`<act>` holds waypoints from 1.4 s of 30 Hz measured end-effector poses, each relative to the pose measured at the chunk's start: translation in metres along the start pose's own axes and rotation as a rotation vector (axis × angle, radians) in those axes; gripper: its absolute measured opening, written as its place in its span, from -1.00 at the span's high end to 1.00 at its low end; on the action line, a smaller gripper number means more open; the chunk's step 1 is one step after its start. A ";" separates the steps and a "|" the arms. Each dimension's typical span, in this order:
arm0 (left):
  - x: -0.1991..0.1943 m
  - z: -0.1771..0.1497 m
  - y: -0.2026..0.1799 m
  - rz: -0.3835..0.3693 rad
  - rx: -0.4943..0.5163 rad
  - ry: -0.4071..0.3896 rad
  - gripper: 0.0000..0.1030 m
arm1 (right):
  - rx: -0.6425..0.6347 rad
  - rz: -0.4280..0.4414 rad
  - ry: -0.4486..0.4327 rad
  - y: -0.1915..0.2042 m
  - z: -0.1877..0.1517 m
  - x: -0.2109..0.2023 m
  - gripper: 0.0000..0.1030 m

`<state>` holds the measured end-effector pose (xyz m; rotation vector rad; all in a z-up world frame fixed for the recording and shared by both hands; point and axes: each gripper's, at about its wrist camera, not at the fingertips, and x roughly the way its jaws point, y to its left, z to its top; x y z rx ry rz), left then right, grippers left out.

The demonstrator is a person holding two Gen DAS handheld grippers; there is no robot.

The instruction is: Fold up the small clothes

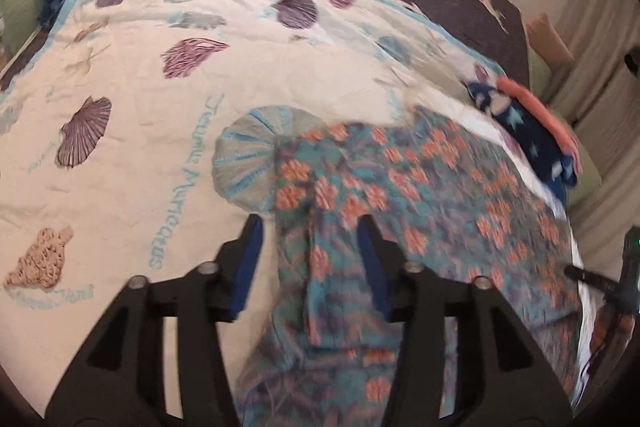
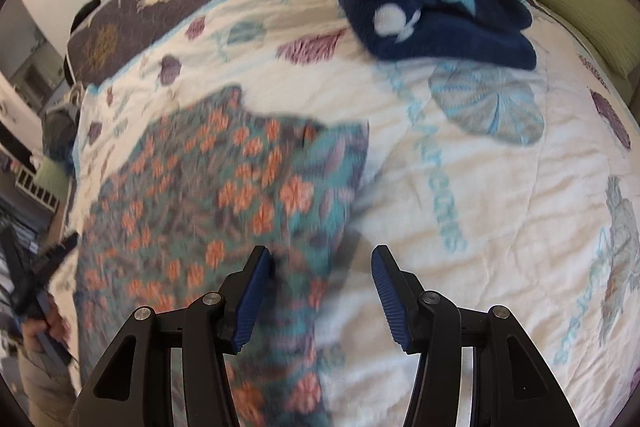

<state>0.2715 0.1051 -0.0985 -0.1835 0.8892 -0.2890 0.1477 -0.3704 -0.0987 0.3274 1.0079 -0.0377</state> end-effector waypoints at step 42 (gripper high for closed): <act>-0.143 -0.215 0.046 0.031 -0.036 0.098 -0.45 | -0.189 0.069 -0.012 0.010 -0.256 -0.145 0.01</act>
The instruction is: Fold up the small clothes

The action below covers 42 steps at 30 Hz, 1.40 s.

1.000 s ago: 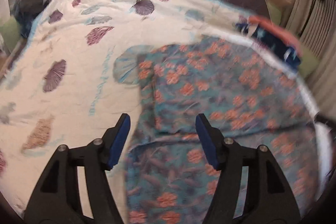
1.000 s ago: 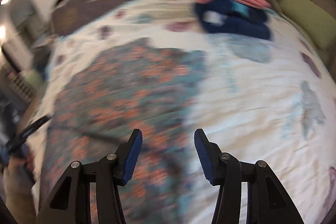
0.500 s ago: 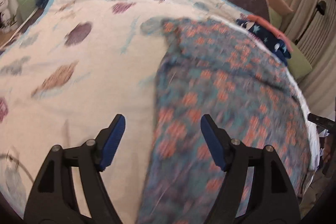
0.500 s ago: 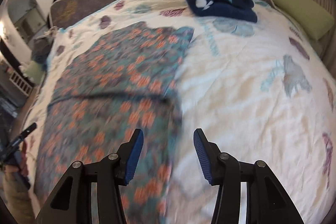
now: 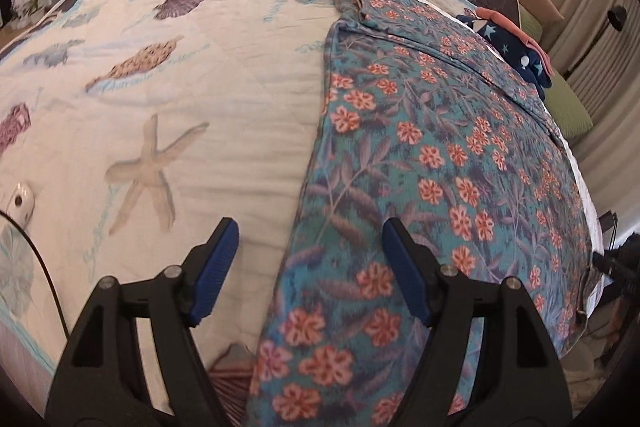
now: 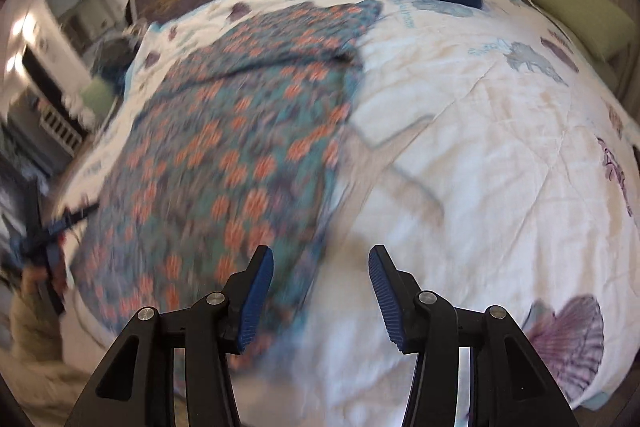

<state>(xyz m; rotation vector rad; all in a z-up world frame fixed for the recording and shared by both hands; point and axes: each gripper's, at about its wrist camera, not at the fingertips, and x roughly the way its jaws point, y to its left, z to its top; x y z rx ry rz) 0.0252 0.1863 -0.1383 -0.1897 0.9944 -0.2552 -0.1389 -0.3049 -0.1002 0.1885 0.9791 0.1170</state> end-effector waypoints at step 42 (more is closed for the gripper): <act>-0.045 -0.074 0.017 -0.108 -0.015 0.015 -0.15 | 0.101 0.250 0.046 -0.027 -0.065 -0.019 -0.06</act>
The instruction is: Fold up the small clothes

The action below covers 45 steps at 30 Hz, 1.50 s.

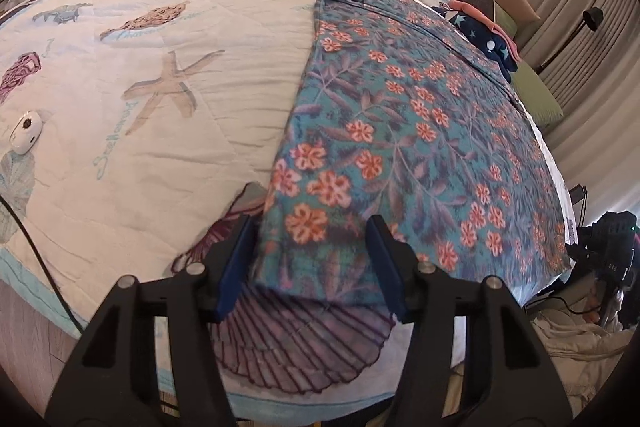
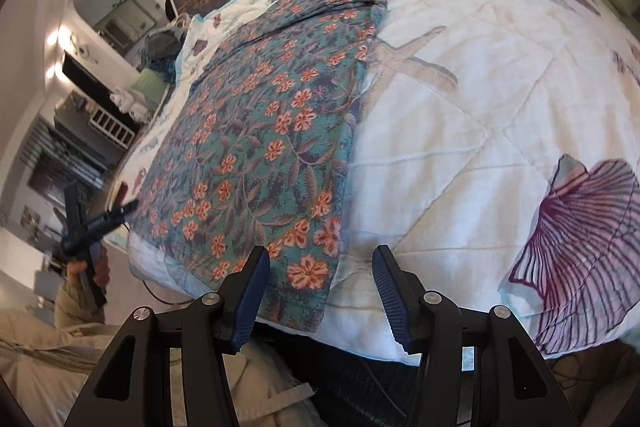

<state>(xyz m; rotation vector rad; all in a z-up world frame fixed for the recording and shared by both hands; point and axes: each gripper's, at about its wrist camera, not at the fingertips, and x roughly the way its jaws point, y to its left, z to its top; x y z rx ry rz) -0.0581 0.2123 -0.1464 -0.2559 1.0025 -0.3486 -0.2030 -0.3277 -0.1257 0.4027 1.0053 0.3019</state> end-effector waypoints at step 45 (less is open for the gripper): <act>-0.020 0.156 -0.058 -0.236 0.068 -0.284 0.83 | -0.021 0.058 -0.210 0.010 0.140 -0.047 0.83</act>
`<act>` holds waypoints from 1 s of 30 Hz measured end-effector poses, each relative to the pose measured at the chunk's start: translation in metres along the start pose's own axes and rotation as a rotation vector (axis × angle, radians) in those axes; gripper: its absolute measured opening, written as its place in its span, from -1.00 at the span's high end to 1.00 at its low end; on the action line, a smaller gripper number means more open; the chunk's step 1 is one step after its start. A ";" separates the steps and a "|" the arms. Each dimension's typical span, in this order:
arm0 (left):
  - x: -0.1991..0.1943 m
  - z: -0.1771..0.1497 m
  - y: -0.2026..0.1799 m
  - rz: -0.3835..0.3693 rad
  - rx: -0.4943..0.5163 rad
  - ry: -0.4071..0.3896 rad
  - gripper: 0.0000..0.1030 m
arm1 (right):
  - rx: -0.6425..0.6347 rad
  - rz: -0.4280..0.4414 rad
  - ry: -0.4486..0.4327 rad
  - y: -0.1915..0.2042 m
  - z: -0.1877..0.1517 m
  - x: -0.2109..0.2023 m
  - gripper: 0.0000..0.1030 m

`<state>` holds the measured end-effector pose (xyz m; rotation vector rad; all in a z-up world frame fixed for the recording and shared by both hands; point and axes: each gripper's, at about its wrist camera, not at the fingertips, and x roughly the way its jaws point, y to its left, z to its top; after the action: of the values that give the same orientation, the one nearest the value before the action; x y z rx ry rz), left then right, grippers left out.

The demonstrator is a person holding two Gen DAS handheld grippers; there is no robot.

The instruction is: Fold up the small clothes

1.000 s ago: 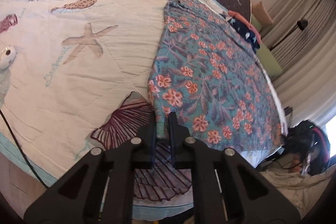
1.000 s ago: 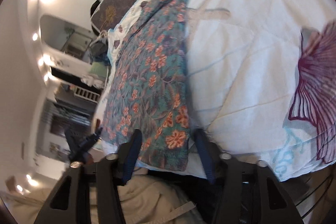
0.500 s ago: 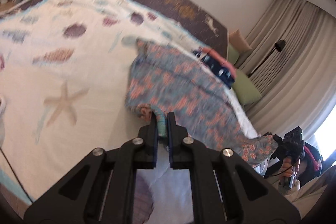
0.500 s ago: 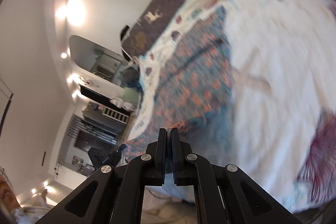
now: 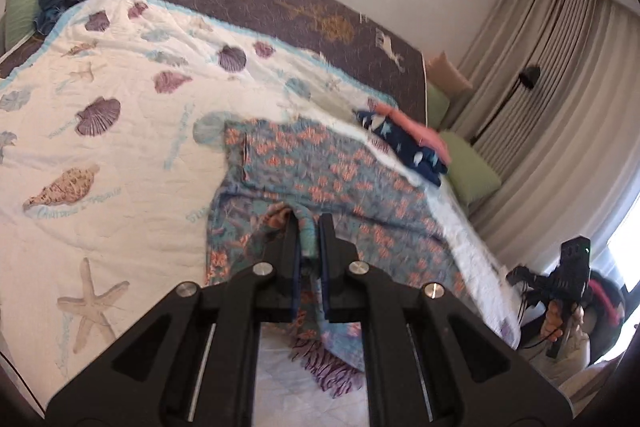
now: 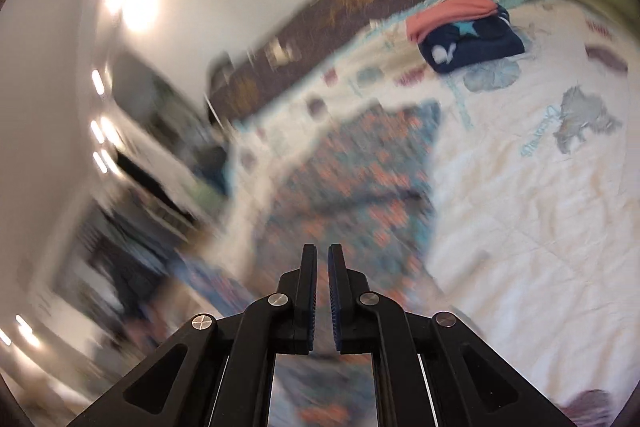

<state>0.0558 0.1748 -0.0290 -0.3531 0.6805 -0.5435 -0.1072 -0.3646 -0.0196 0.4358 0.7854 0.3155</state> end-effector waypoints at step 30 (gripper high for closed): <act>0.044 0.061 0.019 -0.013 -0.078 -0.026 0.82 | 0.155 0.328 -0.114 -0.017 0.045 0.038 0.94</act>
<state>0.1327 0.1730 -0.0155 -0.4375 0.6756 -0.5248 -0.0469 -0.3747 -0.0230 0.7250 0.6277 0.5323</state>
